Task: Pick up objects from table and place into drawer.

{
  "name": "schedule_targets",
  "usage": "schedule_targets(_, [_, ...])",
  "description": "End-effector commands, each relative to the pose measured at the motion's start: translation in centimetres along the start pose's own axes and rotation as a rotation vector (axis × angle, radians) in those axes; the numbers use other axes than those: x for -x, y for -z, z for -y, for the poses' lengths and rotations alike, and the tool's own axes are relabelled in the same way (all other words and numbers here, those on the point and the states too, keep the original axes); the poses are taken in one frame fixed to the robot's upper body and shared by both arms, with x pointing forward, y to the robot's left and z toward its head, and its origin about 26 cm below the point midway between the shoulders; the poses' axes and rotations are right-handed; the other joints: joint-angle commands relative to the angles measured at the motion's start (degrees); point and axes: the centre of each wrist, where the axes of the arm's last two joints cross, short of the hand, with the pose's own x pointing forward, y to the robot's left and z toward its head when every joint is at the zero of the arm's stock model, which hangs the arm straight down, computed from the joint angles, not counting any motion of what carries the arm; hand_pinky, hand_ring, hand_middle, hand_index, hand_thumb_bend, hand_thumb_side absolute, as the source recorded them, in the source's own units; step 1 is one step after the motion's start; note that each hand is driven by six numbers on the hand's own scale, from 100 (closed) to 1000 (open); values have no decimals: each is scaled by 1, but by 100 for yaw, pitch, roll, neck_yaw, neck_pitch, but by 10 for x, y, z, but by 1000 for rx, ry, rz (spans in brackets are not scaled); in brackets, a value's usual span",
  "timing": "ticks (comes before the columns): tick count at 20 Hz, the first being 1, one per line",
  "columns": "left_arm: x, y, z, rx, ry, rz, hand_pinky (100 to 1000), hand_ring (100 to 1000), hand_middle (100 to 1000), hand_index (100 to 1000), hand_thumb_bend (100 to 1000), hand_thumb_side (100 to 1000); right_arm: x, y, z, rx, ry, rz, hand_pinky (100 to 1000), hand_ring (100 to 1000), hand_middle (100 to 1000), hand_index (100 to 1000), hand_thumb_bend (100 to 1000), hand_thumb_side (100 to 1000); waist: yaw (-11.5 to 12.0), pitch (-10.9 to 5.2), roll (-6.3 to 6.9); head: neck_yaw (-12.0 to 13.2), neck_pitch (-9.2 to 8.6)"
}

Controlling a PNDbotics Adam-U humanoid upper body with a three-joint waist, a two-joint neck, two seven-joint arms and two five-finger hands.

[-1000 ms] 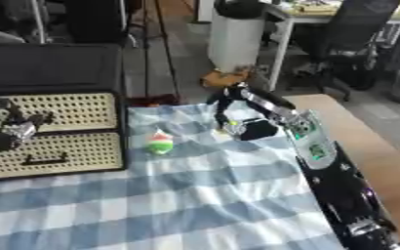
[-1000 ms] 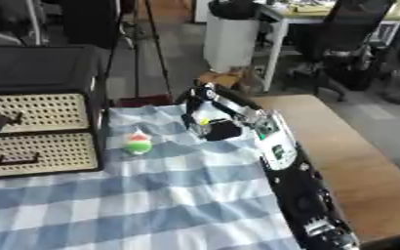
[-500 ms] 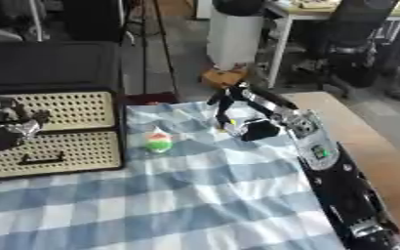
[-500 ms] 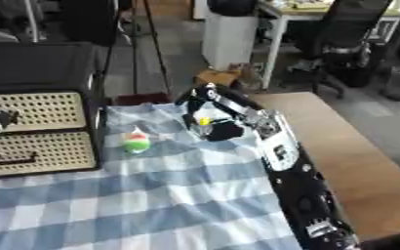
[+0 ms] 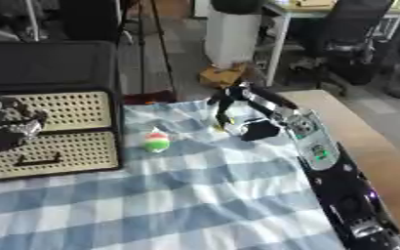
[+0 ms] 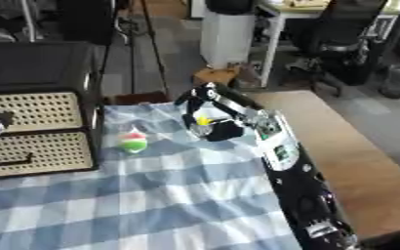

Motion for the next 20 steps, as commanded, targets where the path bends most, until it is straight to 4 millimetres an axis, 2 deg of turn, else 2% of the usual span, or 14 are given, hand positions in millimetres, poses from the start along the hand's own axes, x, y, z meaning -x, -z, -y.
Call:
schedule_targets(1, [3,2,-10,-28,23,-8,100,100,100,715,272,1000,-7,4,15,12,-36,32,675,623,497,782,100,304,-11,-56,39,-7,-39])
schedule_targets(13, [13,0,11,34,21,-64,100,100,100,752,290,1000,-8,4,16,11,-35,35,675,622,497,782,100,304,-13,-23,56,167,-40])
schedule_targets(17, [16,0,22,68,13,-75,100,100,100,754,490,1000,-8,4,16,8,-33,37,675,622,496,782,100,307,-29,-10,61,186,-54])
schedule_targets(19, [18,0,27,90,11,-77,100,100,100,752,544,1000,-8,4,16,6,-33,37,675,622,496,782,100,307,-35,-4,65,220,-54])
schedule_targets(20, [18,-1,29,102,10,-77,100,100,100,737,606,1000,-8,4,16,6,-33,37,675,622,496,782,100,308,-38,-1,68,238,-53])
